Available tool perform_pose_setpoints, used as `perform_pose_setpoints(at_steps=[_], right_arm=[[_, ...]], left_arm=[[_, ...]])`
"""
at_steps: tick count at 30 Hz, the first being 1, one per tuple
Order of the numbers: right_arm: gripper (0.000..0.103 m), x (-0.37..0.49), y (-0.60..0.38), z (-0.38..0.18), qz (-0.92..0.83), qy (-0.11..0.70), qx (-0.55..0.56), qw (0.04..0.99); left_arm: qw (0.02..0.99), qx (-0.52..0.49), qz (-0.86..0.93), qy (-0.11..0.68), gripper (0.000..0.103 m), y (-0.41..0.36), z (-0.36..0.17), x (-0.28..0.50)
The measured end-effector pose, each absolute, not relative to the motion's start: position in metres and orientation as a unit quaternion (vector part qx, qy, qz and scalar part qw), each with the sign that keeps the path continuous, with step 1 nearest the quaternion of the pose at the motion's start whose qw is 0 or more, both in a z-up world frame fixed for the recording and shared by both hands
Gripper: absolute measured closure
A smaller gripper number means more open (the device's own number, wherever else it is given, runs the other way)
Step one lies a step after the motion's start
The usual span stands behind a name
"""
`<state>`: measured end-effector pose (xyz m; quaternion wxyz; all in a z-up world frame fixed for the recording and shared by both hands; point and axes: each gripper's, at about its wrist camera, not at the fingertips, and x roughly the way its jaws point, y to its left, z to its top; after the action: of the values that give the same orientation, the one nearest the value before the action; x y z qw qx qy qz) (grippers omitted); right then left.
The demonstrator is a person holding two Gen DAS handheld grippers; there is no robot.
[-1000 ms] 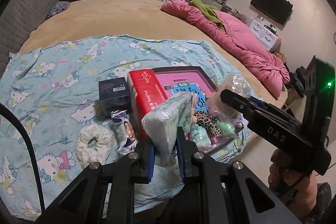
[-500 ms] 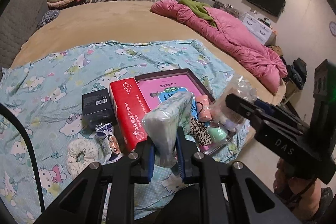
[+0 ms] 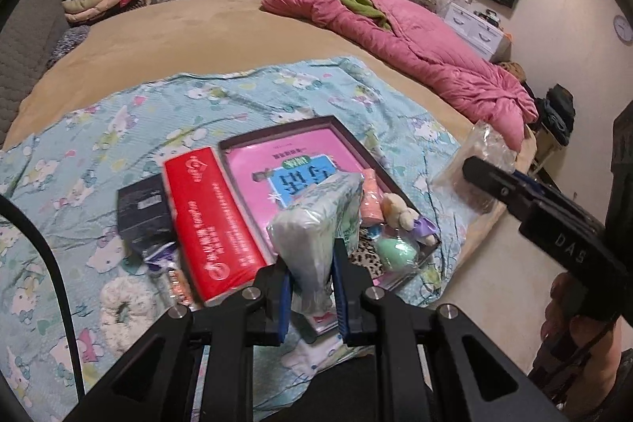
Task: Organize soft objects
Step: 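Lower the tissue pack into the tray with left tool while right tool lowers the clear bag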
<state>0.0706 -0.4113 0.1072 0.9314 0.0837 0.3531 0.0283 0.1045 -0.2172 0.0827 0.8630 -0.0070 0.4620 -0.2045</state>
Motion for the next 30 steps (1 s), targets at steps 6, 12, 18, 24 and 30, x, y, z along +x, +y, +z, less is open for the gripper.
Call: perform_pose_setpoints(at_steps=[6, 12, 18, 24, 30], right_arm=[[0.057, 0.074, -0.430, 0.097, 0.011, 0.363, 0.080, 0.928], [0.057, 0.091, -0.431, 0.069, 0.029, 0.394, 0.084, 0.915], [0.056, 0.116, -0.421, 0.028, 0.049, 0.440, 0.064, 0.894], [0.054, 0.134, -0.415, -0.008, 0.064, 0.479, 0.071, 0.873], [0.045, 0.136, -0.423, -0.020, 0.063, 0.481, 0.108, 0.868]], left_arm=[[0.846, 0.002, -0.218, 0.487, 0.085, -0.243, 0.057, 0.115], [0.832, 0.013, -0.220, 0.509, 0.085, -0.262, 0.028, 0.130], [0.821, 0.021, -0.216, 0.527, 0.084, -0.271, 0.005, 0.142], [0.817, 0.017, -0.212, 0.535, 0.083, -0.270, -0.008, 0.149], [0.818, 0.008, -0.219, 0.533, 0.078, -0.266, -0.010, 0.149]])
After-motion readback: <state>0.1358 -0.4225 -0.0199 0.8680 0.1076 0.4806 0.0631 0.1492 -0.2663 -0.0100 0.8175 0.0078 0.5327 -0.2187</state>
